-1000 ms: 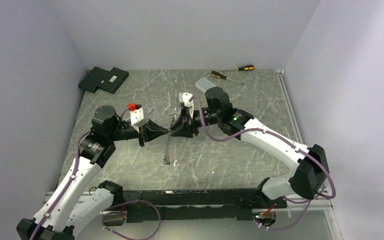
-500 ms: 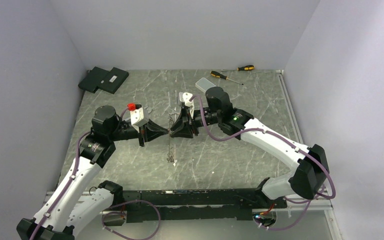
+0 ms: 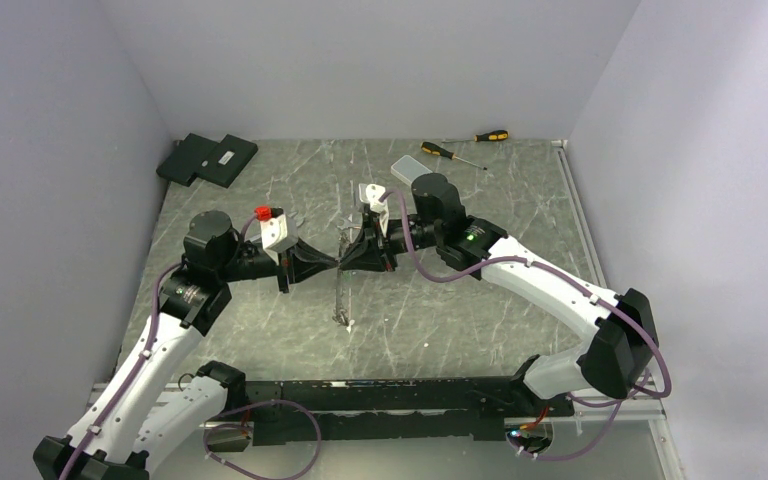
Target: Put the keys on the keyring
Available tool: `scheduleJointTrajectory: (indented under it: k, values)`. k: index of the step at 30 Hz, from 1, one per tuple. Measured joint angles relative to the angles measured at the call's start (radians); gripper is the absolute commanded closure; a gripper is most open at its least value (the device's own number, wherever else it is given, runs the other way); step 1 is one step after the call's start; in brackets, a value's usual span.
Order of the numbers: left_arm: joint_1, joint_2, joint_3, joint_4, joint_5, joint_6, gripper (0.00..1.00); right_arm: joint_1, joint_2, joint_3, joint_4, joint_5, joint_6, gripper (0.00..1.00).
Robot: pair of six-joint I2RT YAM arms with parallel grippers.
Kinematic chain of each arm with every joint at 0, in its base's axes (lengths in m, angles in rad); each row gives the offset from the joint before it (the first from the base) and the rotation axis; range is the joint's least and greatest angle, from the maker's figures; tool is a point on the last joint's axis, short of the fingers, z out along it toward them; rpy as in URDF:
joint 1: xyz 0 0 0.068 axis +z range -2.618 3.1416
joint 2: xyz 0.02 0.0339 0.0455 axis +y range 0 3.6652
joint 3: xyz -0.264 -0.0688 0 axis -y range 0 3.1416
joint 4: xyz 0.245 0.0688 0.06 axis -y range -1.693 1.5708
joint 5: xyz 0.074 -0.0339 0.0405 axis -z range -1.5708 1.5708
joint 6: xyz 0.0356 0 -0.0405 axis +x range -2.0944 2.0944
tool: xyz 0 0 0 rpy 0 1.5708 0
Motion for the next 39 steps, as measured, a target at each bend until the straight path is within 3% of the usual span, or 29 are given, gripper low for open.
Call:
scheduleJointTrajectory:
  k: [2, 7, 12, 15, 20, 28, 39]
  values:
    - [0.000, 0.000, 0.000, 0.000, -0.003, 0.000, 1.00, 0.000, 0.000, 0.000, 0.000, -0.002, 0.001, 1.00]
    - [0.000, 0.000, 0.000, 0.000, -0.009, 0.000, 0.99, 0.000, 0.000, 0.000, -0.001, -0.006, 0.002, 1.00]
    - [0.000, 0.006, 0.000, -0.007, -0.024, 0.021, 0.72, 0.001, 0.000, 0.000, -0.016, 0.027, 0.001, 1.00]
    - [0.000, 0.017, 0.001, -0.028, -0.025, 0.040, 0.62, 0.000, -0.001, 0.000, -0.043, 0.068, -0.001, 1.00]
    - [0.000, 0.040, 0.004, -0.078, -0.024, 0.068, 0.60, 0.001, -0.001, 0.000, -0.105, 0.142, -0.007, 1.00]
    - [0.000, 0.059, 0.009, -0.091, -0.016, 0.085, 0.67, 0.046, 0.002, 0.024, -0.265, 0.277, -0.067, 1.00]
    - [-0.057, 0.161, 0.034, -0.102, 0.060, 0.114, 0.69, 0.098, 0.013, 0.079, -0.373, 0.335, -0.132, 1.00]
